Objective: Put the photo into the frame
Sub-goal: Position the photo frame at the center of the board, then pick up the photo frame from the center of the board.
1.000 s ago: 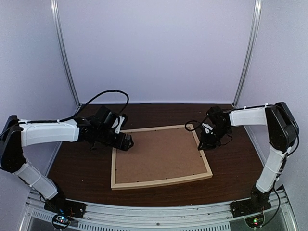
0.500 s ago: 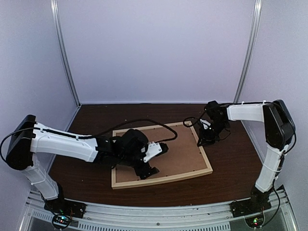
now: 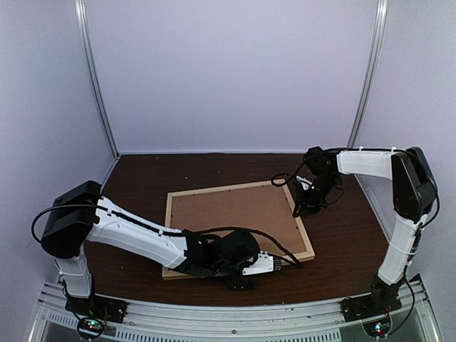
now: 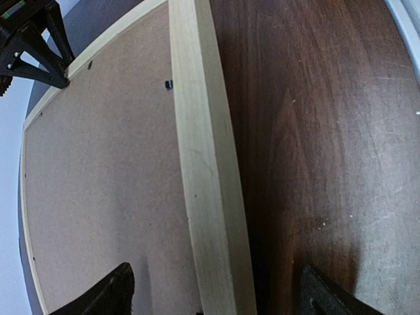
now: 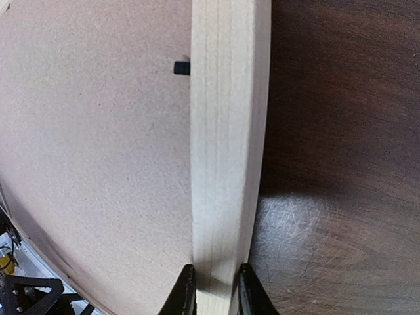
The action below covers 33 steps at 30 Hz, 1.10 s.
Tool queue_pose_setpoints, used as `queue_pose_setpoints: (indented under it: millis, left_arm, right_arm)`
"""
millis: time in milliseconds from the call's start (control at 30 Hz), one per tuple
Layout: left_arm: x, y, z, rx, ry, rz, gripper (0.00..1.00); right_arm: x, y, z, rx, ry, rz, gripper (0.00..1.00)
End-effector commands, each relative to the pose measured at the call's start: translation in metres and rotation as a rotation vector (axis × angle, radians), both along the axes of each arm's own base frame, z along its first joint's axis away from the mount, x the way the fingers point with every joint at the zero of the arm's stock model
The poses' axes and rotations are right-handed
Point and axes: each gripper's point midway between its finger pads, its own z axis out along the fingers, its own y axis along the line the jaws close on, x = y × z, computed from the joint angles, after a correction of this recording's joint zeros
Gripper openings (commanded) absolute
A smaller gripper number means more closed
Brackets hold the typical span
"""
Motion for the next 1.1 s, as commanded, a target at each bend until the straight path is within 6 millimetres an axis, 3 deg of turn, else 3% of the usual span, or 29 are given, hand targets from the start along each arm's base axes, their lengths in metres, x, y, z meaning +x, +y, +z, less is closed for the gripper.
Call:
queue_pose_setpoints:
  millis: [0, 500, 700, 900, 1067]
  left_arm:
    - [0.014, -0.017, 0.007, -0.005, -0.126, 0.002, 0.88]
    - [0.021, -0.015, -0.026, 0.145, -0.307, 0.015, 0.79]
    - [0.025, -0.011, -0.027, 0.172, -0.359, 0.043, 0.67]
    - [0.022, -0.012, -0.021, 0.166, -0.378, 0.046, 0.46]
    - [0.021, -0.010, -0.020, 0.173, -0.390, 0.048, 0.40]
  right_arm:
    - [0.003, 0.021, 0.042, 0.150, -0.033, 0.021, 0.00]
    - [-0.005, 0.021, 0.056, 0.165, -0.024, 0.029, 0.00]
    - [-0.007, 0.021, 0.049, 0.157, -0.006, 0.033, 0.00]
    - [-0.009, 0.020, 0.034, 0.147, 0.024, 0.034, 0.00]
    - [-0.010, 0.017, 0.024, 0.133, 0.040, 0.033, 0.00]
